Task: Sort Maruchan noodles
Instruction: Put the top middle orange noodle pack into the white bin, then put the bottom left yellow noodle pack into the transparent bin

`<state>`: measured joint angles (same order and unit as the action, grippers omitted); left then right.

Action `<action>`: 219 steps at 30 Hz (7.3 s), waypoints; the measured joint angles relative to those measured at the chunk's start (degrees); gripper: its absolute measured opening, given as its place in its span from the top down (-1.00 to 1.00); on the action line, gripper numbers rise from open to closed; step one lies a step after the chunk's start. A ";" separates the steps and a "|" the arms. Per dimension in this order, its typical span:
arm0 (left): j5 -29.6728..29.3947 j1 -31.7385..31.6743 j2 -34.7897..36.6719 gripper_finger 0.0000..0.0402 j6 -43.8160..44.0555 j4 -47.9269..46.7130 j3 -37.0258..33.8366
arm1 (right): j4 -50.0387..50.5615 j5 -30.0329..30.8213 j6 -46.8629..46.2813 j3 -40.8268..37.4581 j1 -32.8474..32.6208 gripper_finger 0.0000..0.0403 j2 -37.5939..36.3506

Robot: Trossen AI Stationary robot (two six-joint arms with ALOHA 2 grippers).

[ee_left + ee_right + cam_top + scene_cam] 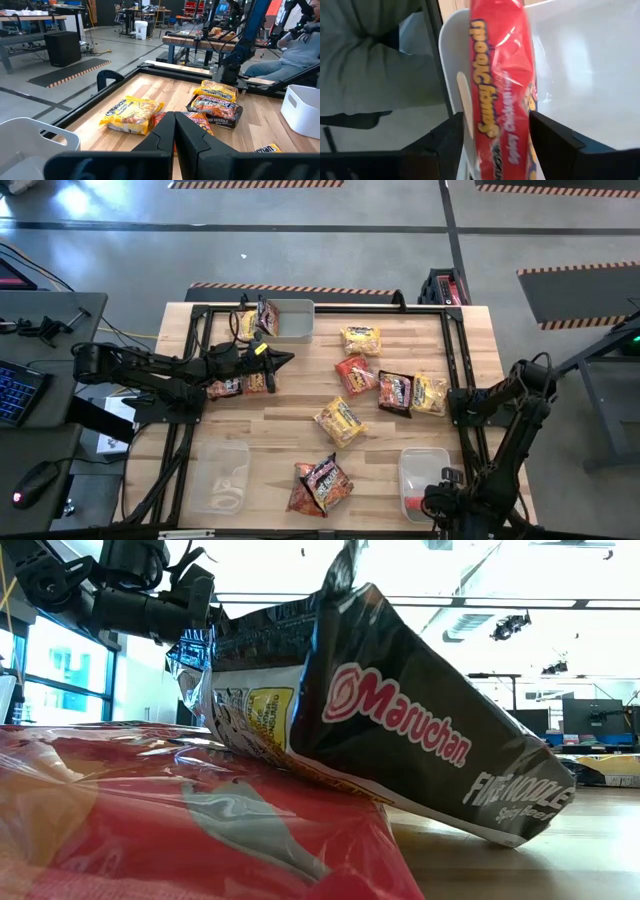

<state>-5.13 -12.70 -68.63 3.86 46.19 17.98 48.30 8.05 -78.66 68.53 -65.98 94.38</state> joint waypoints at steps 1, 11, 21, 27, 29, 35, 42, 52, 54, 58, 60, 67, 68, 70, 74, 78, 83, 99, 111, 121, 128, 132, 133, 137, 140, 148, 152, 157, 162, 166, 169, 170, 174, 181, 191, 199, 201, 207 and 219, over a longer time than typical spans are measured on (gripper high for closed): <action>0.00 0.01 0.00 1.00 0.08 0.00 0.00 | 0.02 -0.13 -0.67 0.00 0.00 0.02 -0.40; 0.00 0.01 -0.01 1.00 0.09 0.00 0.00 | -0.55 -0.81 -3.86 0.00 0.00 0.02 -4.99; 0.33 -0.01 0.01 1.00 -0.48 -0.46 0.00 | 1.18 1.76 -1.82 0.02 0.38 0.13 -14.07; 3.00 -0.04 0.01 1.00 2.84 -6.48 0.49 | 7.73 13.87 14.05 0.04 5.35 0.65 -18.75; 3.02 -0.04 0.01 1.00 3.91 -10.14 1.66 | 8.53 17.60 21.61 0.00 7.93 0.88 -19.86; 3.02 -0.04 0.01 1.00 5.05 -20.15 5.65 | 6.16 24.02 40.99 0.00 18.80 0.94 -21.65; 3.11 -0.02 -0.27 1.00 5.64 -20.02 5.61 | -16.87 11.32 61.13 -9.68 36.85 1.00 -23.77; 16.20 -0.41 -7.00 1.00 11.12 -14.61 5.03 | -62.39 -18.35 64.53 -35.02 61.00 1.00 -24.67; 18.56 -0.35 -9.63 1.00 14.51 -14.50 6.07 | -63.66 -20.23 64.79 -36.44 63.25 1.00 -24.68; 20.56 1.37 -16.49 0.93 17.95 -14.65 9.57 | -63.63 -19.80 68.63 -37.86 65.82 1.00 -24.49; 20.68 2.50 -20.01 0.85 18.06 -14.70 11.75 | -63.65 -18.72 70.71 -38.14 66.79 1.00 -24.28; 20.74 4.77 -31.02 0.50 20.03 -14.99 19.58 | -63.65 -18.55 73.84 -38.29 68.74 1.00 -24.28; 20.74 4.95 -32.40 0.44 20.15 -15.02 20.54 | -63.63 -18.55 74.21 -38.29 68.76 1.00 -24.28; 20.83 5.03 -35.13 0.35 20.92 -15.16 22.63 | -63.63 -18.57 74.70 -38.29 68.76 1.00 -24.28; 23.57 4.99 -39.84 0.18 22.61 -15.21 26.58 | -63.55 -18.55 75.29 -38.29 68.76 1.00 -24.28; 25.63 4.99 -43.99 0.10 24.43 -15.65 30.33 | -63.19 -18.53 76.27 -38.29 68.74 1.00 -24.28; 26.97 4.99 -47.72 0.12 23.35 -17.32 34.51 | -63.13 -17.76 76.58 -38.29 68.74 1.00 -24.26; 30.55 5.32 -48.28 0.93 13.97 -17.44 35.25 | -62.51 -17.07 76.13 -38.29 68.74 1.00 -24.26; 36.92 3.19 -44.86 1.00 2.99 -21.20 35.19 | -48.93 -9.16 87.92 -38.29 66.65 0.46 -24.26; 43.60 0.68 -39.55 1.00 -0.13 -20.03 35.19 | -51.75 13.53 115.16 -38.29 58.57 -0.30 -23.75; 52.09 -1.16 -36.89 1.00 7.01 -12.24 35.19 | -65.02 19.86 140.44 -38.29 52.70 -0.33 -22.20; 58.68 -2.03 -34.73 1.00 13.75 -4.50 35.21 | -71.47 24.92 149.96 -38.29 50.46 -0.33 -20.58; 59.57 -2.18 -34.06 1.00 15.12 -3.45 35.21 | -73.09 25.93 150.75 -38.29 50.40 -0.33 -20.30; 64.34 -3.32 -31.10 1.00 18.04 -3.01 35.22 | -78.09 26.46 151.06 -38.27 50.17 -0.33 -19.93; 68.86 -3.98 -30.51 1.00 21.26 -2.95 35.28 | -83.24 25.38 153.61 -38.29 50.05 -0.33 -19.93; 73.96 -4.17 -30.53 1.00 27.17 -3.12 35.28 | -92.95 12.59 166.17 -38.24 50.94 -0.32 -19.99; 74.06 -4.04 -30.78 1.00 29.63 -3.03 35.28 | -89.99 8.53 168.30 -36.61 52.69 -0.29 -19.34; 71.29 -3.71 -32.39 1.00 33.30 -2.88 35.26 | -87.85 8.23 172.38 -34.28 52.56 -0.29 -15.48; 68.90 -3.73 -34.13 1.00 38.53 -1.27 35.91 | -87.87 11.82 177.09 -32.23 50.94 -0.29 -9.59; 68.40 -3.89 -34.02 1.00 40.11 -0.63 36.91 | -89.89 14.13 179.65 -30.87 50.23 -0.29 -6.10; 67.66 -4.54 -33.99 1.00 41.71 1.07 37.13 | -93.32 14.43 179.65 -30.42 49.99 -0.29 -4.66; 67.52 -4.83 -33.98 1.00 42.00 0.99 37.14 | -94.10 14.43 179.65 -30.18 49.95 -0.29 -4.45; 67.45 -5.60 -33.98 1.00 41.71 0.24 37.09 | -94.36 14.55 178.87 -30.16 50.20 -0.29 -4.43; 66.89 -5.81 -33.98 0.99 33.98 -1.75 32.95 | -93.53 28.21 167.22 -30.23 49.71 -0.29 -4.43; 51.01 -1.35 -33.22 0.64 11.64 -29.15 29.42 | -76.72 34.26 131.98 -30.25 49.80 0.12 -4.43; 40.49 2.59 -33.19 0.21 10.93 -36.74 29.42 | -67.81 35.17 116.52 -30.25 49.86 0.55 -5.10; 39.37 3.42 -33.23 0.14 10.93 -36.98 29.42 | -67.17 34.24 113.94 -30.25 49.88 0.61 -5.51; 38.88 4.88 -33.65 0.08 14.05 -36.39 29.42 | -66.65 29.10 105.90 -30.27 50.35 0.72 -6.60; 34.40 5.28 -33.83 0.11 17.51 -37.05 29.42 | -65.61 22.89 96.50 -30.27 54.65 0.73 -6.75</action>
<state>29.28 -7.42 -102.45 21.37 9.15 47.40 -17.31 30.94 17.85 38.26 -11.33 87.64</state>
